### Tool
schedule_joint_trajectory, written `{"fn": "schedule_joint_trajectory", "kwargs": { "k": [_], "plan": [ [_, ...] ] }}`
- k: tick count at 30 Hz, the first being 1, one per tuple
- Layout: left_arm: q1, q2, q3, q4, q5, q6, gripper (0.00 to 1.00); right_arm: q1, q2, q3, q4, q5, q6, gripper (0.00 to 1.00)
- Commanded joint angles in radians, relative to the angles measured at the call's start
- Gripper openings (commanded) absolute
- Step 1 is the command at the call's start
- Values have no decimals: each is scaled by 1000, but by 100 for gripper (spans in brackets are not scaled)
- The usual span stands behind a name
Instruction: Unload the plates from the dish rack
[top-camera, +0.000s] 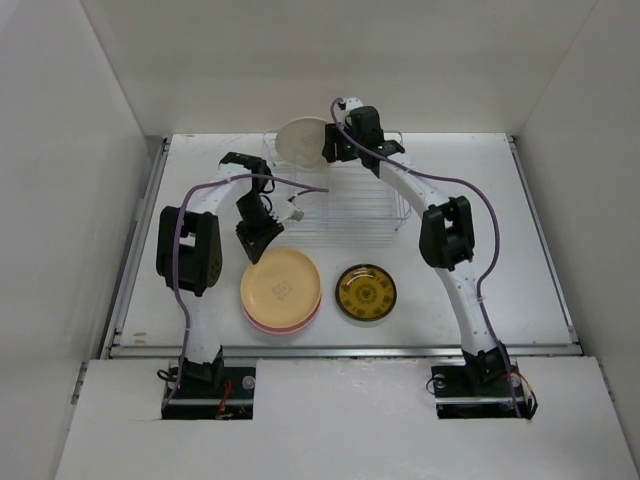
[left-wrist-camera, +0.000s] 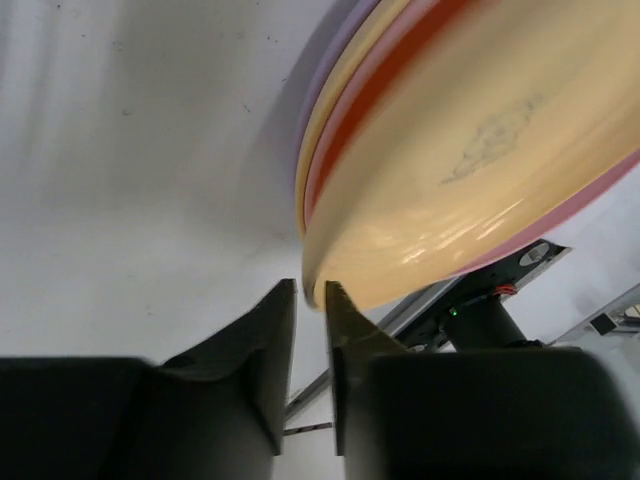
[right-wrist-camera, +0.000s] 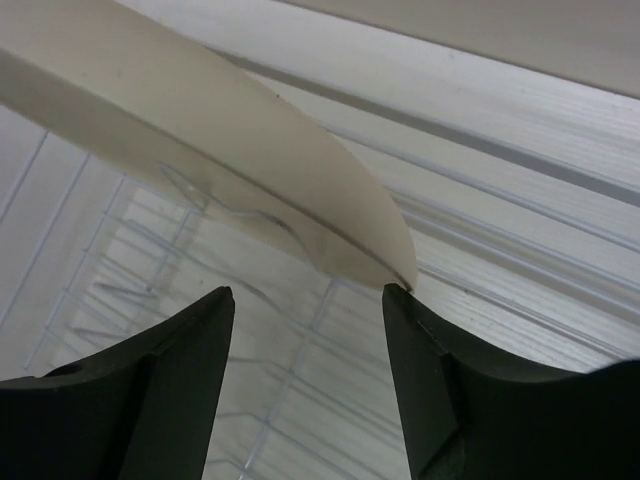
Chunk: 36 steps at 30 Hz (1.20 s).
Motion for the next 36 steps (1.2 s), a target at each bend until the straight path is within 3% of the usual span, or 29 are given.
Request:
{"fn": "schedule_joint_trajectory", "kwargs": {
  "k": [1,2,3,4,6,7,9,10,13,16,19,20,21,25,28,33,36],
  "plan": [
    [5,6,5,-232,31,-15,21,-1,8,89,194,103,25,66],
    [5,6,14,-242,31,-15,27,-1,8,89,207,103,25,64],
    [5,6,14,-243,43,-15,40,-1,18,89,207,103,25,54],
    [5,6,14,-243,43,-15,45,-1,18,89,207,85,25,49],
    [5,-3,37,-252,43,-15,49,-1,18,79,207,75,25,32],
    [5,-13,47,-261,43,-24,49,-1,18,70,207,75,25,30],
    [5,-13,101,-279,72,-24,50,-1,8,56,196,62,25,32],
    [16,-13,123,-279,84,-39,50,-1,-1,56,170,10,8,41],
    [26,-13,236,-279,114,-77,50,-1,-66,-2,159,-76,-38,55],
    [66,-1,400,-255,189,-117,54,-1,-154,-95,159,-100,-87,61],
    [111,27,501,-64,212,-316,61,-1,-208,-136,199,-72,-107,62],
    [123,27,511,-2,195,-379,70,-1,-208,-136,199,-72,-107,62],
    [134,50,511,58,154,-501,73,-1,-208,-136,213,-72,-107,62],
    [163,137,546,259,-22,-654,81,-1,-179,-87,244,-8,-107,65],
    [174,244,627,261,-43,-703,81,-1,-114,-52,244,21,-98,65],
    [174,369,675,247,37,-716,52,-1,-15,-9,282,97,-21,65],
    [174,388,675,235,71,-701,40,-1,28,35,331,88,-1,64]
  ]
}}
